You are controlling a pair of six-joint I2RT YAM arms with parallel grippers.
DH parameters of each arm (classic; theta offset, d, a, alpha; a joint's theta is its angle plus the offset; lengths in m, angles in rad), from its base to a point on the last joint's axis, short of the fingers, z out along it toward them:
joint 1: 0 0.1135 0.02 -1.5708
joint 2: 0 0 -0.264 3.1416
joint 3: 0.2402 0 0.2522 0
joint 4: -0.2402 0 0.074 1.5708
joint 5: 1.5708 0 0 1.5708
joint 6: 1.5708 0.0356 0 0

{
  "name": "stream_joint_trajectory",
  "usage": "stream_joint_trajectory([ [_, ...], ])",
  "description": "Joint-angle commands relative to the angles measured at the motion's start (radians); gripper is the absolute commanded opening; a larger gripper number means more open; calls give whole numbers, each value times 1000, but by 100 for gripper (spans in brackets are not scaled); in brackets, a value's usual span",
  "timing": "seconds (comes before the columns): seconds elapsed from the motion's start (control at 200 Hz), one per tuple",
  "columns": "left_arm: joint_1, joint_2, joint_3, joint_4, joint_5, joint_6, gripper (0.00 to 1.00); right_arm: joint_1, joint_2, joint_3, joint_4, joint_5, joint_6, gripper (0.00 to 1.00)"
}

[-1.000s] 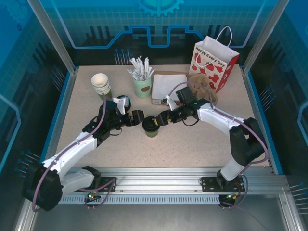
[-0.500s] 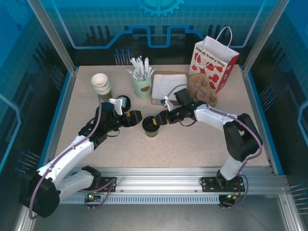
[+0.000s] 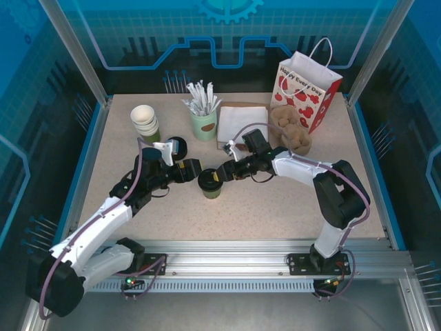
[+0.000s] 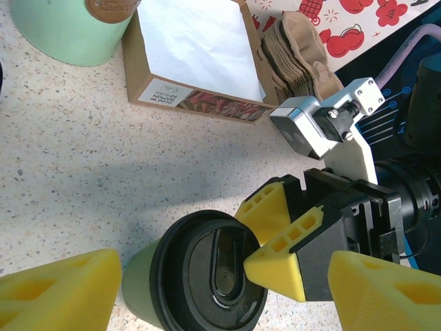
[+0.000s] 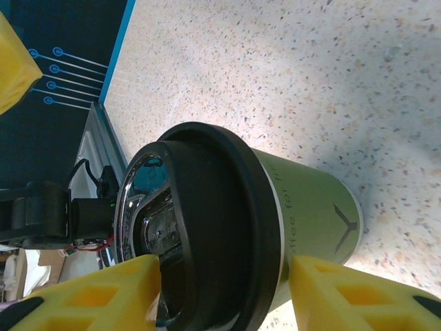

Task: Pack the takeout coffee

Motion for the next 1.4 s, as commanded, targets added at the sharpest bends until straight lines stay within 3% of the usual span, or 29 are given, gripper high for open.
stream_joint_trajectory([
  [0.0, -6, -24, -13, -32, -34, 33, 80, 37, 37, 34, 16, -1, 25, 51],
  [0.17, -6, -34, -7, -57, -57, 46, 80, 78, 65, 85, 4, 10, 33, 53],
  [0.335, -6, -48, 12, -79, -52, 56, 81, 59, -5, 124, -98, 41, -28, 64],
  [0.505, -15, -38, 49, -61, 33, 60, 85, -70, -178, 142, -266, 126, -144, 75],
  [0.685, -27, 14, 92, 12, 111, 84, 92, -242, -252, 212, -425, 427, -298, 79],
  [0.815, -29, 60, 125, 78, 158, 72, 98, -371, -193, 287, -457, 549, -341, 79],
  [0.98, -31, 106, 167, 100, 187, 67, 99, -455, -63, 413, -511, 674, -399, 76],
  [1.396, -39, 144, 194, 74, 162, 86, 97, -528, 231, 691, -659, 719, -503, 57],
])
